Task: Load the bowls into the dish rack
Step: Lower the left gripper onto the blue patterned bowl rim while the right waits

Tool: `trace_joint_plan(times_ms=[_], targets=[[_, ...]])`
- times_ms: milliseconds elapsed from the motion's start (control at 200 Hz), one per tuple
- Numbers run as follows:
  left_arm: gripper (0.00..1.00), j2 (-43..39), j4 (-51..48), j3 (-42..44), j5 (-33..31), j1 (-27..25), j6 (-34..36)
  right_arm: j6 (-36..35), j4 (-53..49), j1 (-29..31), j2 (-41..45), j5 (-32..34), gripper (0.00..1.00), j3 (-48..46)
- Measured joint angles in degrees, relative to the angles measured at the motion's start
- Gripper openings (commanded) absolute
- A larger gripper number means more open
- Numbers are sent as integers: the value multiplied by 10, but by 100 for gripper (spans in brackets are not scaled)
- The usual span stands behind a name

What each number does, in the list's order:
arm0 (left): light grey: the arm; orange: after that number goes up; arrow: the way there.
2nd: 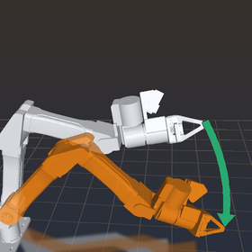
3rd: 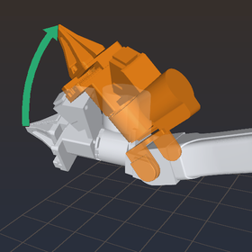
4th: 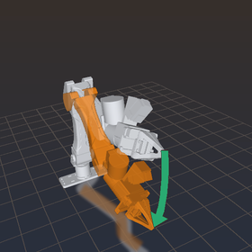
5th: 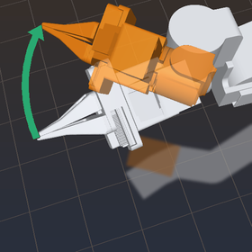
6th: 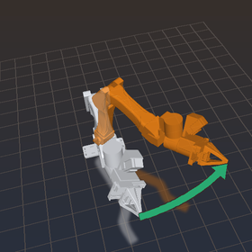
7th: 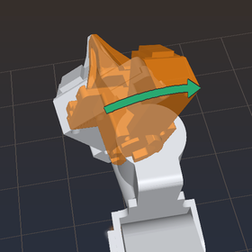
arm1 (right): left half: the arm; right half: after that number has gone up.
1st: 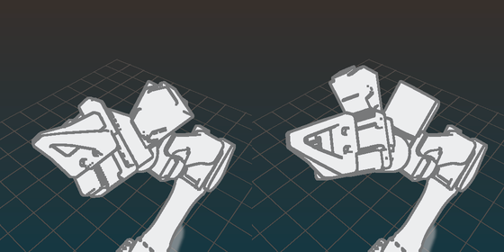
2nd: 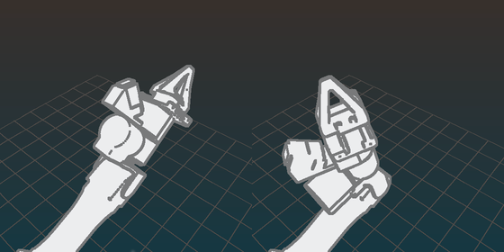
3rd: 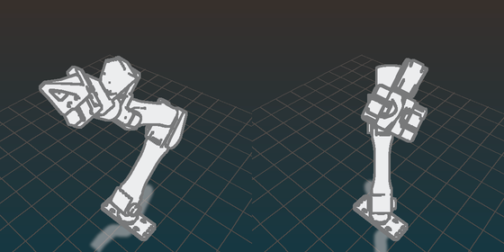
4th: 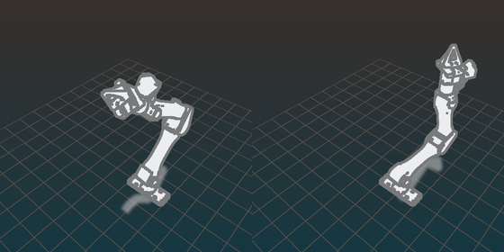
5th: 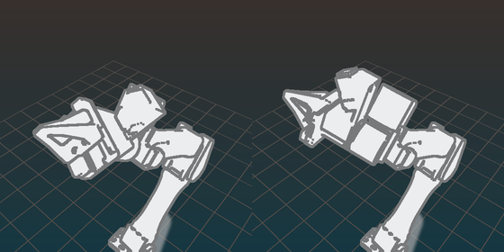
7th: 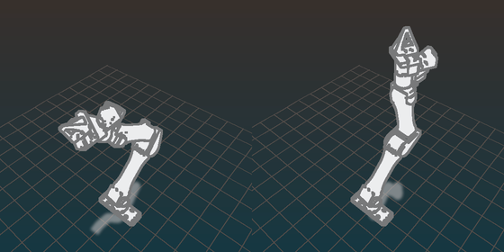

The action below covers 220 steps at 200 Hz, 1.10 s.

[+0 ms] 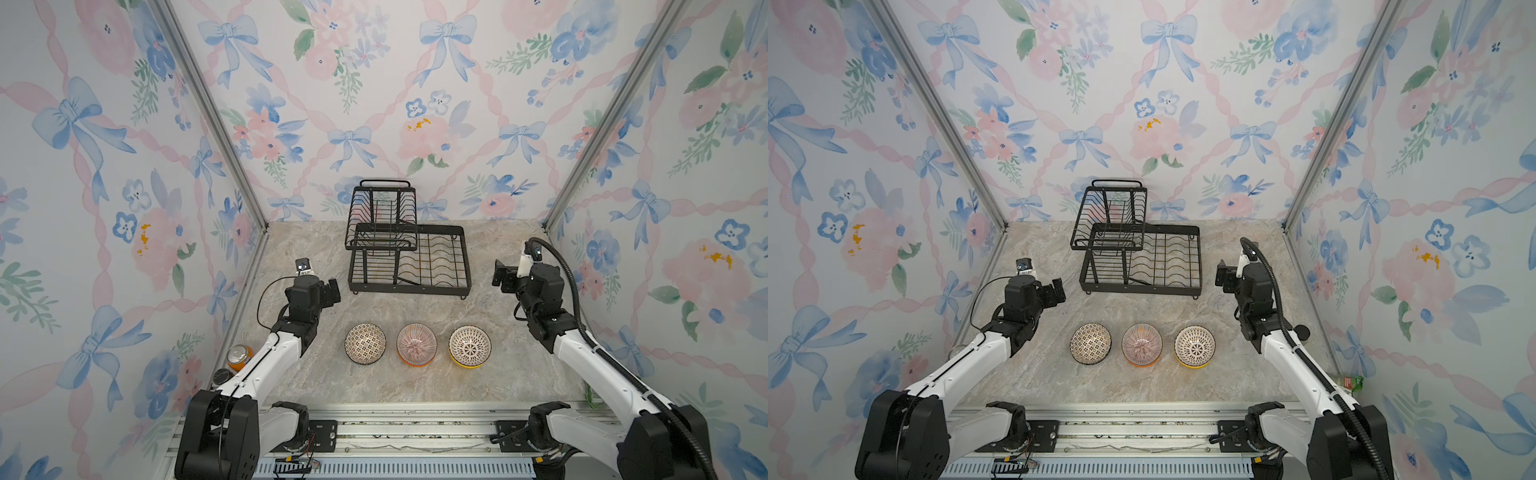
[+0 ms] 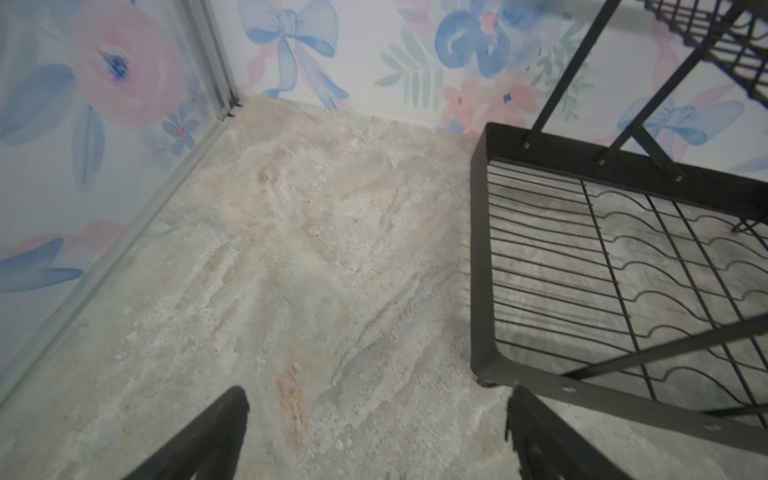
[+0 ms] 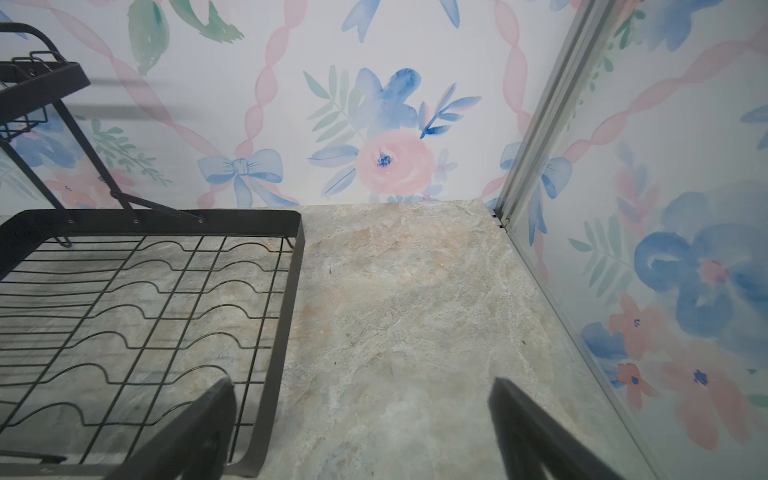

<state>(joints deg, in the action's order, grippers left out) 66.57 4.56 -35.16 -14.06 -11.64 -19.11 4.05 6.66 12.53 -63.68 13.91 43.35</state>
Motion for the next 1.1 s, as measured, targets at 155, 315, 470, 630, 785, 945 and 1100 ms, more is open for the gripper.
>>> trace_joint_plan(times_ms=[155,315,470,630,785,945,1100], targets=[[98,-14,-113,-26,31,-36,-38,20,-123,38,-5,-23,97,76],[98,-72,-190,-30,95,-55,-67,33,-203,72,-15,-37,97,95],[98,-111,-257,-30,136,-66,-90,39,-247,88,-22,-45,97,95],[98,-125,-306,-25,152,-90,-106,42,-262,90,-22,-48,97,95],[98,-101,-336,-23,152,-144,-118,45,-262,90,-23,-50,97,95],[97,-59,-363,-23,146,-181,-122,45,-264,90,-23,-52,97,94],[82,-38,-386,-35,135,-184,-121,45,-266,90,-23,-52,97,91]])
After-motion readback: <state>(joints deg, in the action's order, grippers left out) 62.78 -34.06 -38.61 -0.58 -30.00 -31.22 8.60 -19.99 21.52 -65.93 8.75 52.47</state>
